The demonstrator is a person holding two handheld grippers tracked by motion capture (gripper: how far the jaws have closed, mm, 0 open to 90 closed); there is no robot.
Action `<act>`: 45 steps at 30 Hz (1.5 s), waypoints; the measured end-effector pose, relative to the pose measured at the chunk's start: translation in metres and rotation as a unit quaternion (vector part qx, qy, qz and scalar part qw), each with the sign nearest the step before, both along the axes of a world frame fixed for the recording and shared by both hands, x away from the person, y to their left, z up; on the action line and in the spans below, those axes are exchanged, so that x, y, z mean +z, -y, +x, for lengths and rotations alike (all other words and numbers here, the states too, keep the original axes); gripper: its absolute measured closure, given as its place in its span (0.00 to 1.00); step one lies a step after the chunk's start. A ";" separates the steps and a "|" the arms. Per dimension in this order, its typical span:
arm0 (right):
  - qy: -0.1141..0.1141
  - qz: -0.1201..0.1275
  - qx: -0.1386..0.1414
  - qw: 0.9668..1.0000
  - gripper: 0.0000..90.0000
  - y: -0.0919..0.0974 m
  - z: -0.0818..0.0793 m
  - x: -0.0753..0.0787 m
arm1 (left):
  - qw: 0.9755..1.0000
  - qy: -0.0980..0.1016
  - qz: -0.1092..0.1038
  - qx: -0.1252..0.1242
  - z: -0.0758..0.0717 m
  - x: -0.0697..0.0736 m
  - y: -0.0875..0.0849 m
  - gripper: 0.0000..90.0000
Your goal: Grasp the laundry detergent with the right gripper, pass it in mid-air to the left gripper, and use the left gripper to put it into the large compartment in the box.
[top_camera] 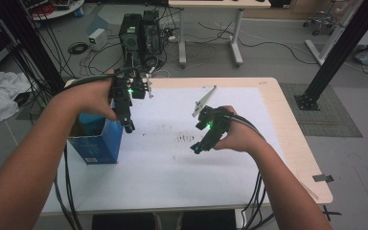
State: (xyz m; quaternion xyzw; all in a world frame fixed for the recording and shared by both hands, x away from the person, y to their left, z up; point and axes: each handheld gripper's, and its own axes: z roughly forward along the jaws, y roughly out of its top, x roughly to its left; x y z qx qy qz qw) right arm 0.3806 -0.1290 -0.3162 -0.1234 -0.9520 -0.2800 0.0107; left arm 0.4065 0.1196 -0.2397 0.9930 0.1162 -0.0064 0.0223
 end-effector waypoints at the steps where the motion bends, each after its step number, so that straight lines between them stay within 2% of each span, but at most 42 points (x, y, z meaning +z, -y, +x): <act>1: 0.000 -0.004 0.001 1.000 0.14 -0.001 0.001 -0.001 | 1.000 -0.009 -0.002 -0.006 0.000 -0.007 0.005 0.08; 6: -0.001 -0.038 0.008 0.999 0.14 -0.006 0.008 -0.003 | 1.000 -0.020 -0.011 -0.016 0.002 -0.023 0.012 0.07; 10: -0.003 -0.052 0.011 0.999 0.14 -0.008 0.013 -0.004 | 0.999 -0.024 -0.021 -0.023 0.001 -0.033 0.014 0.07; 12: -0.002 -0.057 0.009 0.998 0.14 -0.009 0.014 -0.004 | 0.999 -0.027 -0.022 -0.027 0.001 -0.038 0.016 0.07; 14: -0.003 -0.076 0.010 0.997 0.14 -0.010 0.017 -0.005 | 0.999 -0.027 -0.020 -0.031 0.002 -0.042 0.019 0.07; 17: -0.001 -0.090 0.014 0.996 0.14 -0.011 0.019 -0.006 | 0.999 -0.025 -0.019 -0.036 0.002 -0.046 0.021 0.07; 27: -0.002 -0.104 0.014 0.994 0.14 -0.009 0.022 -0.007 | 0.999 -0.022 -0.028 -0.036 0.005 -0.051 0.019 0.07; 45: -0.005 -0.117 0.008 0.993 0.14 -0.003 0.022 -0.006 | 0.999 -0.023 -0.025 -0.037 0.006 -0.051 0.017 0.07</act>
